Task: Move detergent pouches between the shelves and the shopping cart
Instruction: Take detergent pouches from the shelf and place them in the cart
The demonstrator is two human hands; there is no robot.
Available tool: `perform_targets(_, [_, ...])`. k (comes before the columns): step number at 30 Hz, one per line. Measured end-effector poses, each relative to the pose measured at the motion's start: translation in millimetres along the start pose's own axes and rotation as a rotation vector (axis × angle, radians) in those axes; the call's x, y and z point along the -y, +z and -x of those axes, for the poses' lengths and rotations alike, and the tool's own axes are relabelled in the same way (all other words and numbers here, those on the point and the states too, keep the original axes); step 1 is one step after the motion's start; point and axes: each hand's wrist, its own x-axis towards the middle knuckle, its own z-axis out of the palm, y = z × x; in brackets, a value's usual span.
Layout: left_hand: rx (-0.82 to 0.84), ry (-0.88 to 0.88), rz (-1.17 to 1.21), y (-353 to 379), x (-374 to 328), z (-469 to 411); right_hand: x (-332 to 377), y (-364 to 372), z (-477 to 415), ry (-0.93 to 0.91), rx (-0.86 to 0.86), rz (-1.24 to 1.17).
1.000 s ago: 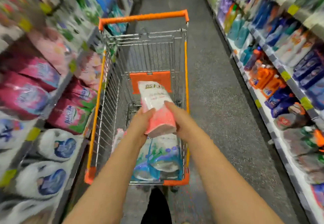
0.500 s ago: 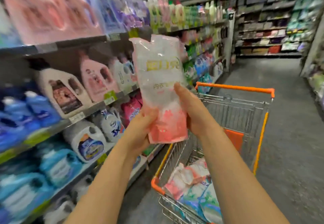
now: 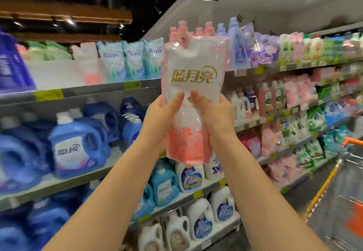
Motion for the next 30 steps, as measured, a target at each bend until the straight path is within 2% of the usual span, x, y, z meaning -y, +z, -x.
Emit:
perform_targets(2, [-0.107, 0.059, -0.011, -41.1, -17.7, -9.8, -14.6, 44.7, -1.8, -0.015, 0.059, 0.011])
perform_targets(5, [-0.144, 0.130, -0.040, -104.8, -49.6, -25.0, -38.4, 106.4, -2.5, -0.039, 0.177, -0.002])
perform_targets(14, [-0.422, 0.104, 0.011, -241.8, -94.6, -88.3, -94.8, 262.6, -44.5, 0.079, 0.347, -0.086])
perform_targets(21, [-0.495, 0.250, -0.099, -304.9, -121.0, -176.4, -115.3, 351.0, -138.7, 0.018, 0.525, -0.118])
perform_targets(25, [-0.482, 0.284, -0.191, -335.5, -133.8, -239.9, -121.5, 404.9, -211.4, -0.011, 0.581, -0.274])
perform_targets(30, [-0.646, 0.318, -0.376, -371.1, -138.2, -305.6, -142.6, 462.7, -285.5, -0.012, 0.651, -0.239])
